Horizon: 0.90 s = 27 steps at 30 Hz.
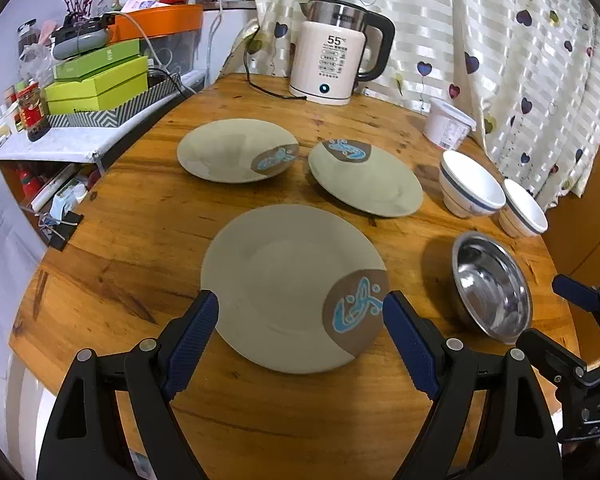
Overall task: Organize plates and bowls
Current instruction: 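Move both tools past the steel bowl toward the beige plates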
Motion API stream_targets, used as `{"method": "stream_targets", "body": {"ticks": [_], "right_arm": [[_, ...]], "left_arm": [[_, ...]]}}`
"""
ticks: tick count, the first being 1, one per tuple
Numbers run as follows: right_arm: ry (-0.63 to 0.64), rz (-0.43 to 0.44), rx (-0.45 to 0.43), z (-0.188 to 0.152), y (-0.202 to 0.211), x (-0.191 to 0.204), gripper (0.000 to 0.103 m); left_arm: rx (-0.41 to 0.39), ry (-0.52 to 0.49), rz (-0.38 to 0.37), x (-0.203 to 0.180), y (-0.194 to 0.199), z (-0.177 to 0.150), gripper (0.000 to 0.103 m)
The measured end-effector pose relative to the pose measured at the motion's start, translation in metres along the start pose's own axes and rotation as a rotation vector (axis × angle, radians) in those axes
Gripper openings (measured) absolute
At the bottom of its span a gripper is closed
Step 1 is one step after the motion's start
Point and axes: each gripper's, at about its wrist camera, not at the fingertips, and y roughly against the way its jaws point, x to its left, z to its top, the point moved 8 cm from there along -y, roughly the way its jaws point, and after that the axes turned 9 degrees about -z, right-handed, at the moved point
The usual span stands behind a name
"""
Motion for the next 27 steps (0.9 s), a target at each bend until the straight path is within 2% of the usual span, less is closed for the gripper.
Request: {"method": "stream_targets", "body": {"ticks": [20, 23, 27], "right_arm": [[0.054, 0.082, 0.035, 0.075, -0.042, 0.038, 0.103], [0.053, 0.106, 0.049, 0.083, -0.050, 0.042, 0.100], [0.051, 0.143, 0.078, 0.098, -0.064, 0.050, 0.096]], "left_arm": [[-0.043, 0.082, 0.112, 0.071, -0.009, 0.046, 0.081], [-0.045, 0.090, 0.122, 0.079, -0.012, 0.053, 0.072], [-0.034, 0.121, 0.108, 0.090, -0.021, 0.059, 0.070]]}}
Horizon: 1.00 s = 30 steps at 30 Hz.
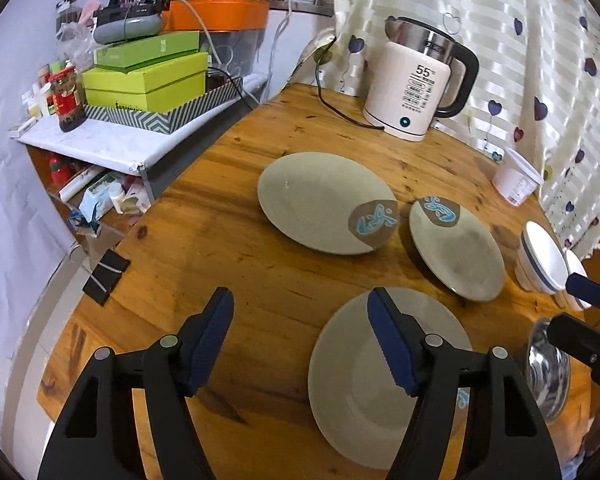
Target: Organize plates and bowls
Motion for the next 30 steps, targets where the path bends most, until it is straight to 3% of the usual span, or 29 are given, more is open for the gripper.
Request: {"method": "stream_targets", "body": {"ticks": [13, 17, 19, 25, 30], "right_arm": [[0.017, 0.083, 0.089, 0.053, -0.057, 0.020, 0.065], [0.018, 0.113, 0.126, 0.066, -0.081, 0.025, 0.052], [0.014, 0.121, 0.142, 0.072, -0.093, 0.027, 0.050], [0.020, 0.126, 0.168, 0.088, -0.123, 0.031, 0.049], [-0.003, 0.151, 0.199, 0.096, -0.148, 0.032, 0.043]], "left_arm": [[0.008, 0.091, -0.065, 0.023, -0.028, 0.026, 0.070], [0.011, 0.108, -0.065, 0.030, -0.037, 0.035, 0.063], [0.014, 0.110, -0.059, 0.033, -0.041, 0.038, 0.058], [0.031, 0.135, -0.064, 0.041, -0.060, 0.045, 0.056], [0.045, 0.161, -0.070, 0.046, -0.074, 0.050, 0.056]]}}
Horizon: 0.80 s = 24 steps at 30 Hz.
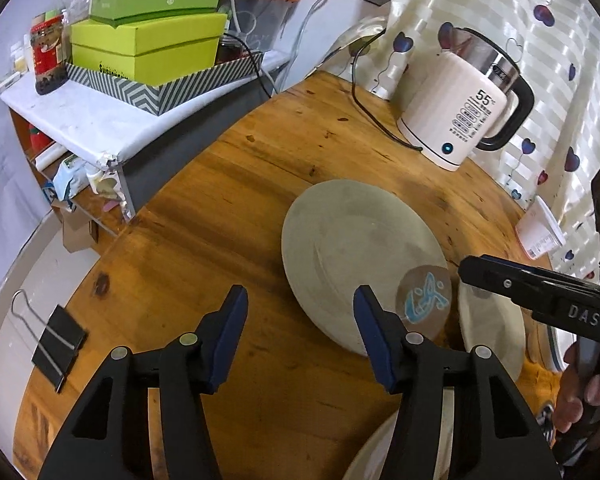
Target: Organize plates and bowls
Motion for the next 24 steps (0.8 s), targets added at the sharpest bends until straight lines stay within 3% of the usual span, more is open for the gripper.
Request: {"method": "stream_targets", "body": {"ticks": [5, 10, 17, 24], "right_arm": [[-0.013, 0.011, 0.028, 0.009, -0.020, -0.003, 0.037], [-0.017, 0.012, 0.046, 0.012, -0.033, -0.004, 0.036], [-0.034, 0.007, 0.067, 0.011, -0.046, -0.011, 0.020], [-0.042, 0.011, 0.058, 0.013, -0.047, -0.011, 0.020]], "left_arm": [[0.015, 0.014, -0.013, 0.004, -0.010, 0.003, 0.049], [0.030, 0.025, -0.017, 0.008, -0.018, 0.002, 0.049], [0.033, 0.012, -0.033, 0.004, -0.023, 0.004, 0.040], [0.029, 0.000, -0.053, -0.002, -0.025, 0.004, 0.035]]}}
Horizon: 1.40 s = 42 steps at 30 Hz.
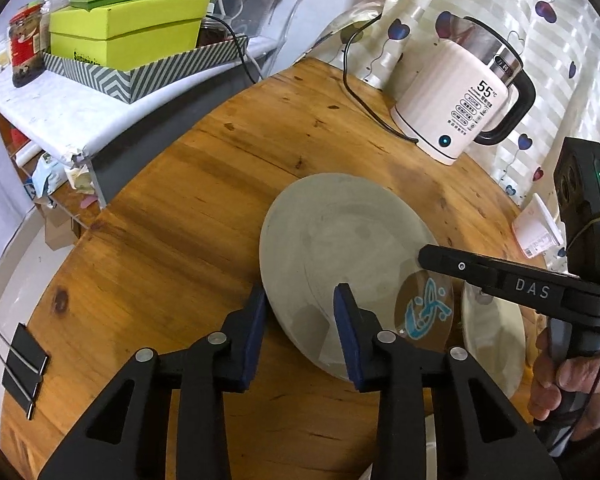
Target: Organize plates and bowls
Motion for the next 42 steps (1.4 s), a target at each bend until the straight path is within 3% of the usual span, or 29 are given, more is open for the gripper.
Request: {"method": "stream_targets", "body": {"ticks": [19, 42], "right_arm": [[-0.011, 0.014, -0.014, -0.008, 0.029, 0.005, 0.020], [-0.074, -0.023, -0.055, -0.109, 0.100, 0.006, 0.020]], "left_arm": [[-0.028, -0.026, 0.004, -0.013, 0.032, -0.003, 0.032], [-0.003, -0.116, -0.017, -0.055, 0.087, -0.080, 0.032]]}}
